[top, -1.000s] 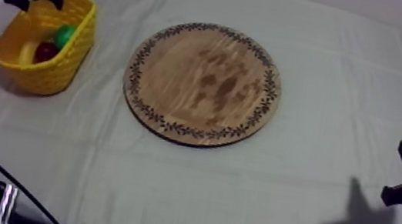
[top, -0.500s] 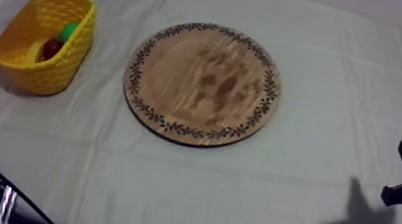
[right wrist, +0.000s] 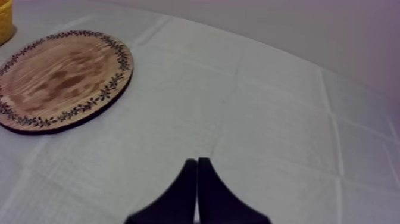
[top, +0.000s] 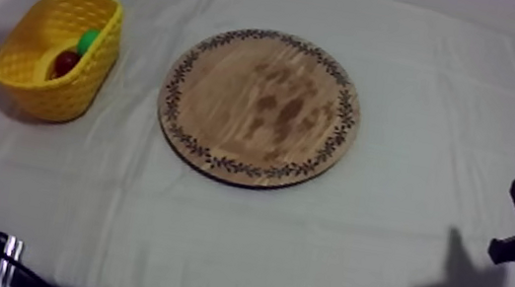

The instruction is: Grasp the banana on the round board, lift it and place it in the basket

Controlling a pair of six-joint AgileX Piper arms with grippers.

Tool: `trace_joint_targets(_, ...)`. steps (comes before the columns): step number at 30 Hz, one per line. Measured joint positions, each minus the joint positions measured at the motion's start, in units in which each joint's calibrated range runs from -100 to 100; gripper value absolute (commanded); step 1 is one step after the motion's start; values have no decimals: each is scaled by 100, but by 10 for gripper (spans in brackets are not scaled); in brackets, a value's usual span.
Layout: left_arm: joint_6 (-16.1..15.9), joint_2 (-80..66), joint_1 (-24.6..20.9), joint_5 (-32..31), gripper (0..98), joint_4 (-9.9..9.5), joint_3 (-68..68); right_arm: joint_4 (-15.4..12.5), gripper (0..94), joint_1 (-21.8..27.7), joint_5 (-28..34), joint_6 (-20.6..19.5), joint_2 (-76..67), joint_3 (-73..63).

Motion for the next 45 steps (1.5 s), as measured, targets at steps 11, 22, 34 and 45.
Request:
trace_joint_targets(11, -129, -2066, 227, -403, 40, 187, 1381, 0, 3, 0, 0, 0, 0, 0)
trace_joint_targets(22, -114, -4253, 426, -950, 2, 251, 3026, 0, 3, 0, 0, 0, 0, 0)
trace_joint_targets(34, -44, -6789, 346, -1739, 0, 268, 5269, 0, 3, 0, 0, 0, 0, 0)
trace_joint_targets(45, -49, -8558, 128, -2151, 0, 313, 6913, 0, 3, 0, 0, 0, 0, 0)
